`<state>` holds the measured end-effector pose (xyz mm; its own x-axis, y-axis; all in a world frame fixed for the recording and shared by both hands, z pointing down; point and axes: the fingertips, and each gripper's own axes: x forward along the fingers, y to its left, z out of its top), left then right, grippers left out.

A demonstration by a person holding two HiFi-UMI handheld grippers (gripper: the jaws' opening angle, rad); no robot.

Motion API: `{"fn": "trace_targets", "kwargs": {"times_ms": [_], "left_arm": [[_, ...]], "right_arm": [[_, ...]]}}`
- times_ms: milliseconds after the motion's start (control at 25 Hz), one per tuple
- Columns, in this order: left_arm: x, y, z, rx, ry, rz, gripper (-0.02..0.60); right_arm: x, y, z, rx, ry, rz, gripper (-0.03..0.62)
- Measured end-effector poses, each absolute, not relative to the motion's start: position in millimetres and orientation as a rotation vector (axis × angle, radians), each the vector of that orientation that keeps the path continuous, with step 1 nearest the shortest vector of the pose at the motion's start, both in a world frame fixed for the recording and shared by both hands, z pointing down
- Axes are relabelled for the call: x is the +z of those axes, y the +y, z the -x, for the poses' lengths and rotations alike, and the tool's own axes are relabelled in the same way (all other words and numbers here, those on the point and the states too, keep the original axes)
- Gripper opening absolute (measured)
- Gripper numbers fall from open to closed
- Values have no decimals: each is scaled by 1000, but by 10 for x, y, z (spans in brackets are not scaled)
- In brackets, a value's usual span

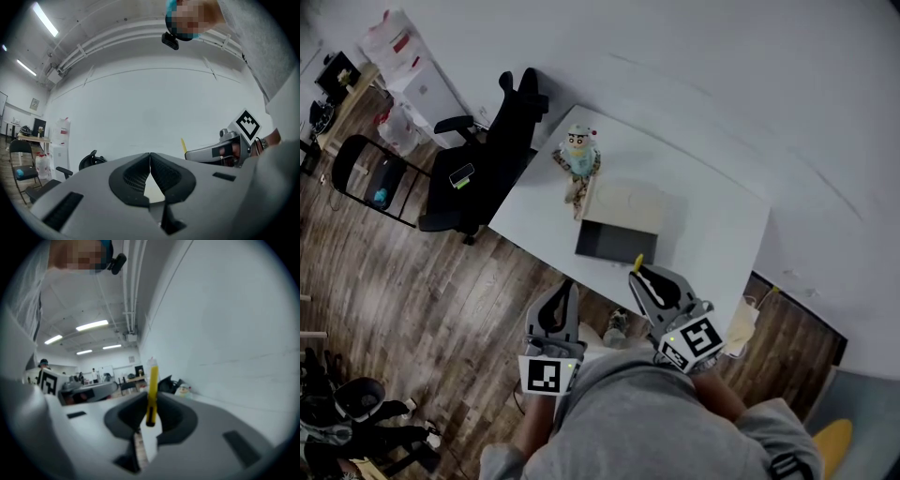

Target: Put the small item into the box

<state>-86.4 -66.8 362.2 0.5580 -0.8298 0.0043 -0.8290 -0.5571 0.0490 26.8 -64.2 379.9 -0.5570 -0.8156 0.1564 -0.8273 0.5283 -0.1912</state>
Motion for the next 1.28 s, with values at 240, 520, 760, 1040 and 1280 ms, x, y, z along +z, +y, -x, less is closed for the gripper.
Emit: {"fn": "trace_targets", "kwargs": {"times_ms": [240, 520, 760, 1040, 1280], "left_arm": [[3607, -780, 611, -50, -1370, -2772, 34], [3671, -967, 420, -47, -1244, -2807, 34], [3753, -1291, 430, -17, -1160, -2816, 34], [3830, -1638, 430, 5, -1044, -2836, 32], [3869, -1913, 404, 28, -941, -2859, 34]], "right_arm": [[3830, -652, -502, 396, -2653, -1525, 83], [3930, -750, -676, 429, -2565, -1620, 83], [3959, -970, -654, 434, -2495, -1662, 83], [4034, -1283, -558, 476, -2437, -1720, 84], [4110, -1491, -532, 522, -2371, -1778, 83]]}}
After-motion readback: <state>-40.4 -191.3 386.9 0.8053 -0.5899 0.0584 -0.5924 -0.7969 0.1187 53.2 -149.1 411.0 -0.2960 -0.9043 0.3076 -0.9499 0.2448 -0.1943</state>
